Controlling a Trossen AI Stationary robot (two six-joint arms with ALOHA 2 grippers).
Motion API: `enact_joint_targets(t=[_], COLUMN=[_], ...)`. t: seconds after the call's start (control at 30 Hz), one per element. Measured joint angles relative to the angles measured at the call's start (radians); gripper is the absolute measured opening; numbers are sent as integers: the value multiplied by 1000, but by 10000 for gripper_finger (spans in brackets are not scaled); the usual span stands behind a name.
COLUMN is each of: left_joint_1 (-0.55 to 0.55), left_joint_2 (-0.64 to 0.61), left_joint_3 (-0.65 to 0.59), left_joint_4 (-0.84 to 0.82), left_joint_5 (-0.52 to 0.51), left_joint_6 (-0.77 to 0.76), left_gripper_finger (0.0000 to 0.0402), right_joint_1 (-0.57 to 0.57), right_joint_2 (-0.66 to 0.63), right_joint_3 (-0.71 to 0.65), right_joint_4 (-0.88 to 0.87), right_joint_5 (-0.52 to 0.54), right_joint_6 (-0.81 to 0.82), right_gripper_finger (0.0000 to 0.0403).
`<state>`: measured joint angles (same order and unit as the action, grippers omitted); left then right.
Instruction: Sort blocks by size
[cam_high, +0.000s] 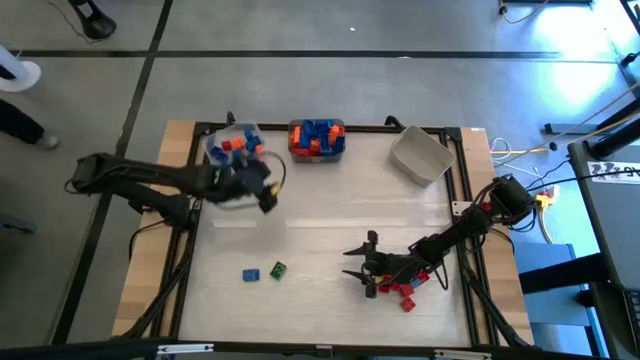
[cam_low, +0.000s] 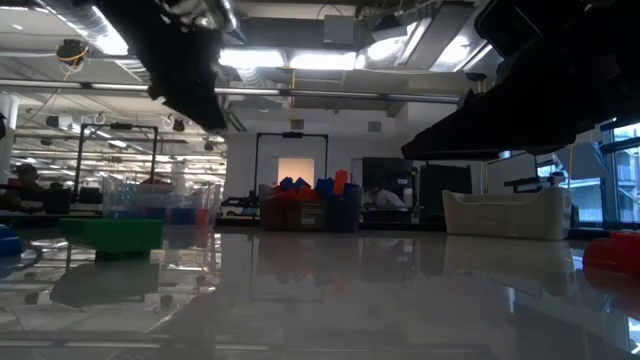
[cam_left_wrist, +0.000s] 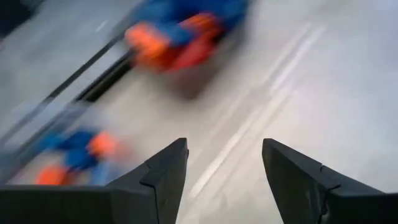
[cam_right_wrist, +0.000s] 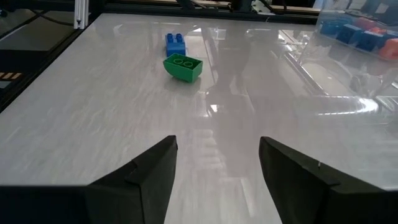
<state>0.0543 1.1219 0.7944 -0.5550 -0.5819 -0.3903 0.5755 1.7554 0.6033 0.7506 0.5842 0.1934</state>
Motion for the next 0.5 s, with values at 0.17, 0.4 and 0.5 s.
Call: enact_joint_targets(t=[0.17,0.4,0.5], left_joint_1=[-229,-448,-502], left_joint_2=[-19,16,55], left_joint_3=[-120,-311,-376], left_joint_4=[276,783,970], left_joint_5=[-49,-84,-86], left_joint_6=[12,84,120], left_gripper_finger=[196,196,196], right_joint_1=[0,0,0], right_joint_2=[0,0,-24], right_joint_3=[0,1,3], right_joint_4=[2,71,47], right_joint_5=[2,34,34], right_joint_6=[0,5,-23], right_gripper_finger=[230,230,230])
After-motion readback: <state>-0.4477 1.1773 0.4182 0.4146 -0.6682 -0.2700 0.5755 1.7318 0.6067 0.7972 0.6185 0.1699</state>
